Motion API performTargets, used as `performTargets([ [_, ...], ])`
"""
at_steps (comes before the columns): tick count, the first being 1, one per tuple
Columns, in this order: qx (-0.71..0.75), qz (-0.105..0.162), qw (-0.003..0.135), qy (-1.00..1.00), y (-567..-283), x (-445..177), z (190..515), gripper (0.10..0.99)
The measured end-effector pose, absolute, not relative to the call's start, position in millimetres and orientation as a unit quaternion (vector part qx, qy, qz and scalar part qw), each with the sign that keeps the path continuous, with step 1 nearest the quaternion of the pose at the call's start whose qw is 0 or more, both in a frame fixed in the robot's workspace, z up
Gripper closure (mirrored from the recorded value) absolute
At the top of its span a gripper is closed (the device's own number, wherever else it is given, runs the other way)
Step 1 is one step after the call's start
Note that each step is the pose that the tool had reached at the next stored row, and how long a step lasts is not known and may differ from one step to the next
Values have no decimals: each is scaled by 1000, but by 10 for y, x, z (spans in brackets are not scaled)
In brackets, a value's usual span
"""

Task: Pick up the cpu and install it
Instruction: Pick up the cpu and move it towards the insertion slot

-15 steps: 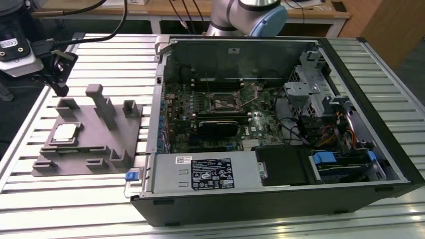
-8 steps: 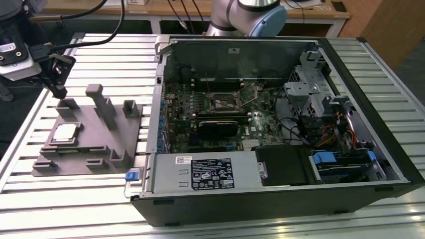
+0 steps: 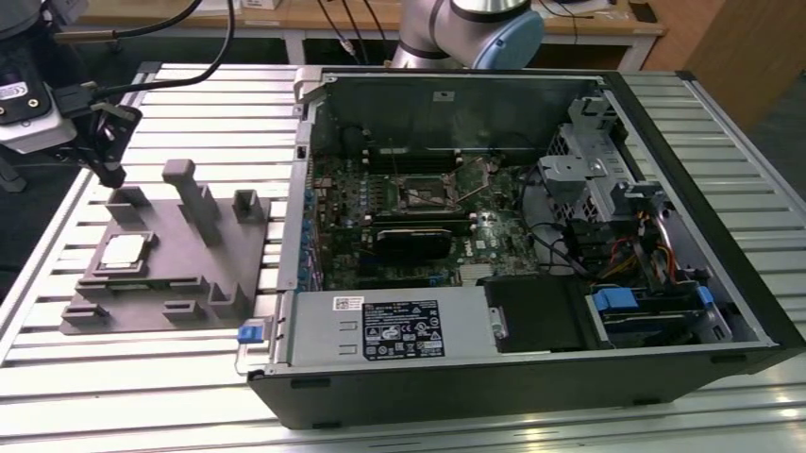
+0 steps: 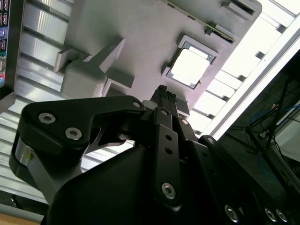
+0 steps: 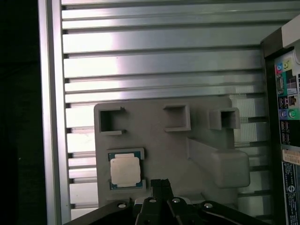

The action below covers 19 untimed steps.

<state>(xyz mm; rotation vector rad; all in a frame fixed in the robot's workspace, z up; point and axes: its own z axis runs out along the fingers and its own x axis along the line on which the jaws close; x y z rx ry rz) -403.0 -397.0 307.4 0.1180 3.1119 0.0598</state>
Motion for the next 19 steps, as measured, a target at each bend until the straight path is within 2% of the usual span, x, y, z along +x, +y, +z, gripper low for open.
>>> performTargets([
  [19,38,19,13,999,-3970,-4079,2979,980],
])
